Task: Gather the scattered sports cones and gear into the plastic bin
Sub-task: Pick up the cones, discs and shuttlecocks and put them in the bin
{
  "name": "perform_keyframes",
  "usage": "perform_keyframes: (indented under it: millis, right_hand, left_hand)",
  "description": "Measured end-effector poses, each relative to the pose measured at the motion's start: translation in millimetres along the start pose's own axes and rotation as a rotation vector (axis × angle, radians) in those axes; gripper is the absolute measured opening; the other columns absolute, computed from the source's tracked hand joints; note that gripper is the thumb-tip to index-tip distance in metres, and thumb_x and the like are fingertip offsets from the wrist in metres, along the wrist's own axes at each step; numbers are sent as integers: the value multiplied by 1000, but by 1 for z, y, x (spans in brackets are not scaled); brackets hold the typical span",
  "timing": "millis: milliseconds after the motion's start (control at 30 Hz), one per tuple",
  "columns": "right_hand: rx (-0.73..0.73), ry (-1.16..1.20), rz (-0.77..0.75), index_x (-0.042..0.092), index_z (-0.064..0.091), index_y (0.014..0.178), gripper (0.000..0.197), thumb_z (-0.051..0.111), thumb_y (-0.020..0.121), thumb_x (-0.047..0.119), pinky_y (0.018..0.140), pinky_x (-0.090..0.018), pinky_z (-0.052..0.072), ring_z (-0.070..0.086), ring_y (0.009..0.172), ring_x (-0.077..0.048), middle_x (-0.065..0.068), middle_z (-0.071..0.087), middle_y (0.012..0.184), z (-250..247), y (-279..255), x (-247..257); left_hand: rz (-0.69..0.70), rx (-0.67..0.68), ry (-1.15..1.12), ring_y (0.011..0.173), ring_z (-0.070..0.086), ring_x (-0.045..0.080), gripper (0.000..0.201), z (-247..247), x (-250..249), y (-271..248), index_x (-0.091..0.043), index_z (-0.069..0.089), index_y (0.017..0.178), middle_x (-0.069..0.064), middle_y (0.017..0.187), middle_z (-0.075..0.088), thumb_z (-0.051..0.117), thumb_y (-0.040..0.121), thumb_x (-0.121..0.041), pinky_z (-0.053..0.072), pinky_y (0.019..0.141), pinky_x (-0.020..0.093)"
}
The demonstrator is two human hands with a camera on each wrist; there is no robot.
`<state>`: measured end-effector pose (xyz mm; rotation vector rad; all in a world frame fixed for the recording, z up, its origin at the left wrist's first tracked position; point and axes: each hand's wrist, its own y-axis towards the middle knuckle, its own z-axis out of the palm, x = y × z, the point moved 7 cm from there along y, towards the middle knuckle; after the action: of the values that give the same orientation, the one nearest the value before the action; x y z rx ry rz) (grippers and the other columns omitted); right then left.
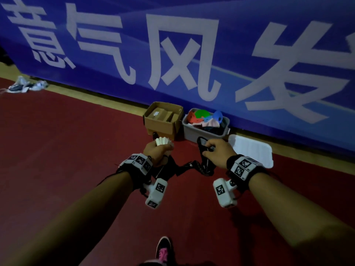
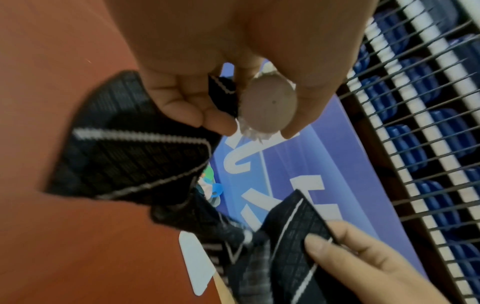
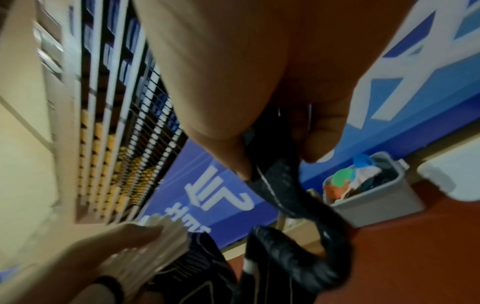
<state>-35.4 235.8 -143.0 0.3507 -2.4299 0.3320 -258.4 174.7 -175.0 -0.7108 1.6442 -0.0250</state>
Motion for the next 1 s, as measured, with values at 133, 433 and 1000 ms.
perform_keyframes:
  millis: [133,433,1000]
  right_hand:
    - [-82,-35,71,15,66,90,7,66,85,20,71,-29,48,64,87,-27,-9,68,95,-39,87,4]
    - [-67,1,197,16,66,86,5,64,83,12,71,-26,44,63,91,-26,-7,66,97,-73,270,-53]
    - [28,-39,216,1,70,91,13,66,80,7,69,-31,46,62,91,-34,-19,65,101,-183,627,-170]
  left_hand:
    - [83,60,96,67,57,16,23,4,-75,96,-13,63,98,6,87,62,75,82,-23,44,50,25]
    - [43,63,96,61,54,18,18,49,-156,271,-17,56,76,5,72,56,70,85,-11,45,40,22]
    - [-41,-3,184,64,57,25,21,209,-286,555,-6,61,97,16,84,61,74,81,-12,48,41,22]
